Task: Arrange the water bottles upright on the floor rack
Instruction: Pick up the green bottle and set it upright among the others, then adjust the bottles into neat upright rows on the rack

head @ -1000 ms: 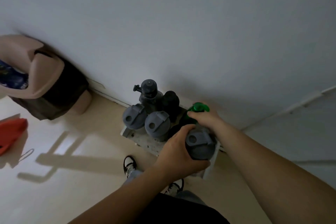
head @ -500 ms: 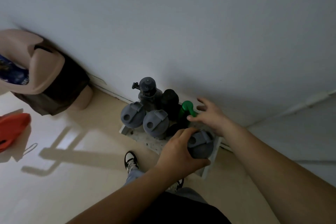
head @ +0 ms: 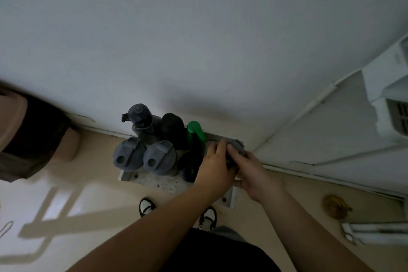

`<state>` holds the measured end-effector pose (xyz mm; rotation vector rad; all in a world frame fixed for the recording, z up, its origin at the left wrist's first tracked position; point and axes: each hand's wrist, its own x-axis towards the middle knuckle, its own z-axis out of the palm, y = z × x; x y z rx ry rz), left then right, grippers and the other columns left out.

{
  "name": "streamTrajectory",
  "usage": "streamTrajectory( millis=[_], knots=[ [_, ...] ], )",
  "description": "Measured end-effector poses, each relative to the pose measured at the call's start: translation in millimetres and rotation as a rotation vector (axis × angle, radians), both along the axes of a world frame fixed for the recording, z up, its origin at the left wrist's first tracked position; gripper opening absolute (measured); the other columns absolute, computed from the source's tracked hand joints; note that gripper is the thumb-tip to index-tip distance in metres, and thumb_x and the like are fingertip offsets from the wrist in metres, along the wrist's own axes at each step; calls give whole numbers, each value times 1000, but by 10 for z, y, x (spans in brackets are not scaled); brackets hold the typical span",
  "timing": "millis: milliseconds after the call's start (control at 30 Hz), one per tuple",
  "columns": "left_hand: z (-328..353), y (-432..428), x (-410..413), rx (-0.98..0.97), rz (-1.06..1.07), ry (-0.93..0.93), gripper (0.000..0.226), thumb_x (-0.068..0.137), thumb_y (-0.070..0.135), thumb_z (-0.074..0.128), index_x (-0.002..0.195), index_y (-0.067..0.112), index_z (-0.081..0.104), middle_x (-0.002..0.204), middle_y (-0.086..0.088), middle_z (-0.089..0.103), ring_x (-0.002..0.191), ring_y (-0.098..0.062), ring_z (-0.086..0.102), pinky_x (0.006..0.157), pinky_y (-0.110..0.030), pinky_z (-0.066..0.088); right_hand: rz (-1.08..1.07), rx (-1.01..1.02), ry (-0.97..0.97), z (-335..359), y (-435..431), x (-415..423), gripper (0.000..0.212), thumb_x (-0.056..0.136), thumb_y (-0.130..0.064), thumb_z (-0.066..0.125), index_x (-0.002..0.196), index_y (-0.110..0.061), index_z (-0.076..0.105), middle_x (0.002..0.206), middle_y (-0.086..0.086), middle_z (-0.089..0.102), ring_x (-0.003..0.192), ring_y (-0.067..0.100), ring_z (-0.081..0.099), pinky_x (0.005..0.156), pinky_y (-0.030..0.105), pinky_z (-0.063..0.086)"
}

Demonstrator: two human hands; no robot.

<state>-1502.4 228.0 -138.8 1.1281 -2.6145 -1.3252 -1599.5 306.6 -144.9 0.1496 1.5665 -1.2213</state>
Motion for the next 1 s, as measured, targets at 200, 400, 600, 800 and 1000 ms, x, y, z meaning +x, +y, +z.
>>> streamTrajectory(
  millis=[200, 400, 600, 800, 1000],
  knots=[
    [61, -204, 327, -29, -55, -18, 60, 93, 11, 57, 151, 13, 39, 153, -10, 42, 136, -30, 46, 109, -34, 41, 15, -110, 83, -122, -295, -84, 50, 89, -29, 78, 134, -16, 60, 127, 10, 69, 109, 26, 70, 91, 45, 60],
    [64, -311, 784, -426, -139, -147, 46, 92, 30, 57, 137, 19, 53, 134, -2, 47, 111, -25, 52, 83, -40, 56, 29, -120, 227, -256, -454, -65, 81, 79, -48, 83, 148, -28, 47, 149, 1, 54, 129, 24, 57, 108, 54, 49],
    [-205, -281, 886, -391, -175, -292, 56, 94, 11, 55, 147, 20, 38, 142, -6, 31, 111, -31, 56, 81, -42, 56, 0, -115, 262, -294, -459, 23, 85, 70, -44, 90, 143, -36, 48, 143, -4, 55, 126, 22, 58, 105, 53, 51],
    [-283, -354, 887, -414, -174, -271, 51, 92, 12, 63, 139, 21, 48, 132, -5, 40, 93, -31, 64, 69, -40, 56, -29, -116, 340, -302, -531, 127, 87, 61, -64, 85, 137, -42, 49, 139, -5, 58, 124, 19, 60, 103, 53, 53],
    [-337, -357, 821, -374, -135, -232, 43, 93, 19, 66, 134, 15, 52, 126, -6, 41, 85, -32, 65, 71, -44, 60, -81, -91, 371, -318, -498, 177, 79, 80, -54, 78, 148, -38, 40, 149, -2, 50, 133, 21, 53, 108, 52, 50]
  ],
)
